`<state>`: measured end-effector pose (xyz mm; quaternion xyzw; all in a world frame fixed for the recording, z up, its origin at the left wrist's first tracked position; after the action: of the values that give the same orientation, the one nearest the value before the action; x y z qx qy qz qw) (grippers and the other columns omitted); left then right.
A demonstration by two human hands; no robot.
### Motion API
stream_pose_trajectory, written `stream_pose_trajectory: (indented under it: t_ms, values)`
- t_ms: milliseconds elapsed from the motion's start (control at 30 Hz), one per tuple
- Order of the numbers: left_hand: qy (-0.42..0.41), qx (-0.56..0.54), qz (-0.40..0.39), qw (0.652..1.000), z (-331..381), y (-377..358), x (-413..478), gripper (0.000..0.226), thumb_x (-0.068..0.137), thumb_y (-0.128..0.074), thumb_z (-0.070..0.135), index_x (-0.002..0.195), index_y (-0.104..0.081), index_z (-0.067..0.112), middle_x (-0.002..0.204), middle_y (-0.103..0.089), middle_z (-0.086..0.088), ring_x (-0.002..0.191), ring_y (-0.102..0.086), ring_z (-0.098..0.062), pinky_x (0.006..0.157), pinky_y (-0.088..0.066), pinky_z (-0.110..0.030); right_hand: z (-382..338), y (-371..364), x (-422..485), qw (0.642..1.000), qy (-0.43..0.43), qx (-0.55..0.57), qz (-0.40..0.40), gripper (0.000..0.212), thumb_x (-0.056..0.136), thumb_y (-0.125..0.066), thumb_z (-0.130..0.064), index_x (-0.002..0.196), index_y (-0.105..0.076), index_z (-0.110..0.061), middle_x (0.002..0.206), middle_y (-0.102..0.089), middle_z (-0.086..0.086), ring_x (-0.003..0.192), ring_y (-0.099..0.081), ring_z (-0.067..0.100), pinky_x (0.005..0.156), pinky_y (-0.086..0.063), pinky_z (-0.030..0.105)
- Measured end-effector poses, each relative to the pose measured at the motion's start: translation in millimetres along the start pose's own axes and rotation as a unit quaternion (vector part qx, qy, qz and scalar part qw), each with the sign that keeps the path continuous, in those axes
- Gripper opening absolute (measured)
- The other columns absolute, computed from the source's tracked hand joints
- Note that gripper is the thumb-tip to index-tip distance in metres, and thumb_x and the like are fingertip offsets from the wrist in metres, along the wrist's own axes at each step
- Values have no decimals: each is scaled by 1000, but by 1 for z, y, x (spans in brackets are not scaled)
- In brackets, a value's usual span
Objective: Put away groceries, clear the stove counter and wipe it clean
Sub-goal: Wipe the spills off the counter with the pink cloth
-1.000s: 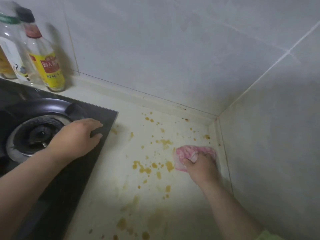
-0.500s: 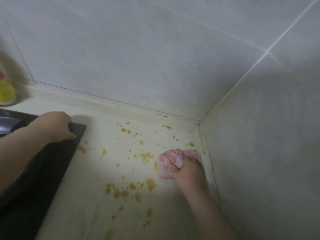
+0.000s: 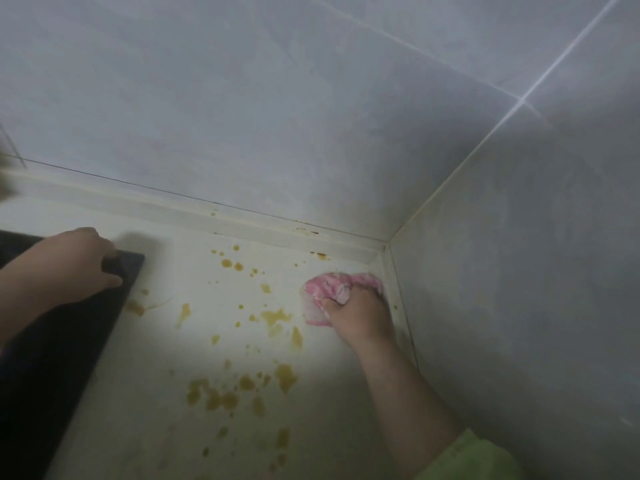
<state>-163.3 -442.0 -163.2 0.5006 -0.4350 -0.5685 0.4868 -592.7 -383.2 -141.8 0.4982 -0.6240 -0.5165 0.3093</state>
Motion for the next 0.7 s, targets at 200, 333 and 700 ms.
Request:
stream_pose_trajectory:
  t_ms: [200, 333, 700]
  values:
    - [5, -12, -24, 1000, 5, 7, -8, 42, 67, -79, 37, 101, -72, 12, 81, -41, -1, 85, -57, -29, 75, -50, -36, 9, -7, -13, 1000, 0, -16, -16, 55, 76, -57, -60, 105, -69, -15, 100, -70, 3, 89, -66, 22, 69, -45, 20]
    - [8, -18, -15, 1000, 10, 13, -14, 38, 70, -77, 35, 100, -72, 12, 81, -44, -1, 84, -58, -27, 72, -49, -33, 7, -8, -17, 999, 12, -31, 14, 79, 63, -37, -73, 108, -67, -17, 103, -67, 6, 93, -64, 25, 78, -54, 28]
    - [35, -6, -14, 999, 8, 17, -17, 37, 73, -75, 37, 103, -71, 16, 100, -57, -6, 93, -60, -27, 76, -49, -31, -15, -5, 32, 1000, 8, -5, 11, 76, 63, -46, -73, 111, -66, -17, 109, -67, 4, 97, -64, 24, 80, -53, 27]
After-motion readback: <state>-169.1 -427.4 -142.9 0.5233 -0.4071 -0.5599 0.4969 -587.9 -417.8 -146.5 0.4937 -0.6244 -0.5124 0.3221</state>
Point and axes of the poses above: each hand's wrist, its own x-axis towards the middle knuckle, its own y-axis out of the back of the hand, z = x × y, the point moved 8 cm from there along x, towards the middle knuckle
